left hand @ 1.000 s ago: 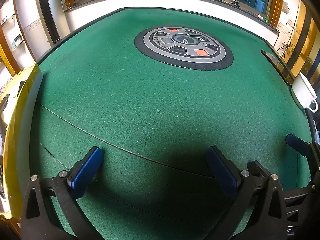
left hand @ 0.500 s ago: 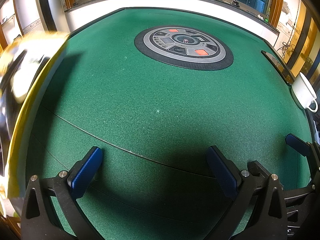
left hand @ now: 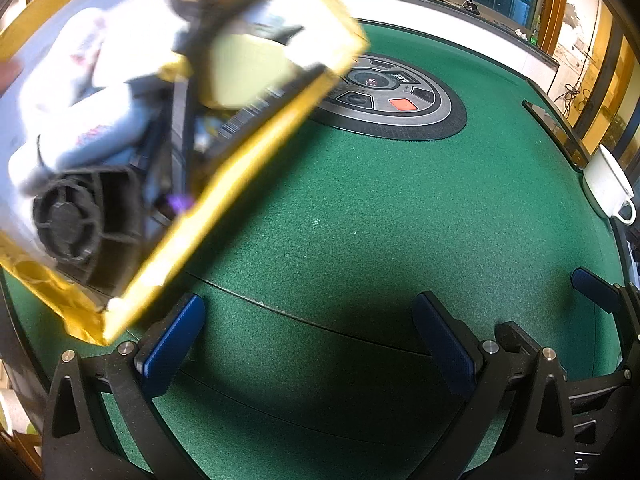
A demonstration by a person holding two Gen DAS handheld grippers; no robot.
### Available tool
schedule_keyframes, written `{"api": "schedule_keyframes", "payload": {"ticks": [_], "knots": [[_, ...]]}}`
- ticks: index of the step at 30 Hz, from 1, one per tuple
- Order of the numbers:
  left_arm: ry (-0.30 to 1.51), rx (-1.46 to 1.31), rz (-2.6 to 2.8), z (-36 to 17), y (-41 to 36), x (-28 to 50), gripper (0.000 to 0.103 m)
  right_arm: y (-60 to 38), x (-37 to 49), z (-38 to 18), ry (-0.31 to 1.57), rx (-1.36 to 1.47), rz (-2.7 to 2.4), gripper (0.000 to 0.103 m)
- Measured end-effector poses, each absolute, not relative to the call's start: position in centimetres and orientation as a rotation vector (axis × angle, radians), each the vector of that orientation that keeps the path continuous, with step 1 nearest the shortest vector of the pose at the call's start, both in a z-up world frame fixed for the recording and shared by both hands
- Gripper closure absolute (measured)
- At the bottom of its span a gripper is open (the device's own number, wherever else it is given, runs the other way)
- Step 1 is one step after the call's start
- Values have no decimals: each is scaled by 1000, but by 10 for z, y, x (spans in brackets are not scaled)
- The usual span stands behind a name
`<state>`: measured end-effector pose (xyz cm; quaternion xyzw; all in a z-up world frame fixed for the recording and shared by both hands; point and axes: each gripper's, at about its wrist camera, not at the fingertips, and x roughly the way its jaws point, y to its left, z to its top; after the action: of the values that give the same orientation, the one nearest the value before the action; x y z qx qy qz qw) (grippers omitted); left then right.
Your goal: Organize rigid objects
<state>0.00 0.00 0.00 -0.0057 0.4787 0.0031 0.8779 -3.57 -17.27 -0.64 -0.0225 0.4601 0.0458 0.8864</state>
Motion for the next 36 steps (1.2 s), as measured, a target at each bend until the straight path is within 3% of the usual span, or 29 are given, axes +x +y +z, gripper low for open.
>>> {"api": "schedule_keyframes", "payload": {"ticks": [36], "knots": [[997, -11, 6, 1, -2, -6, 0, -172, -36, -2, 959, -46, 95, 1]]}}
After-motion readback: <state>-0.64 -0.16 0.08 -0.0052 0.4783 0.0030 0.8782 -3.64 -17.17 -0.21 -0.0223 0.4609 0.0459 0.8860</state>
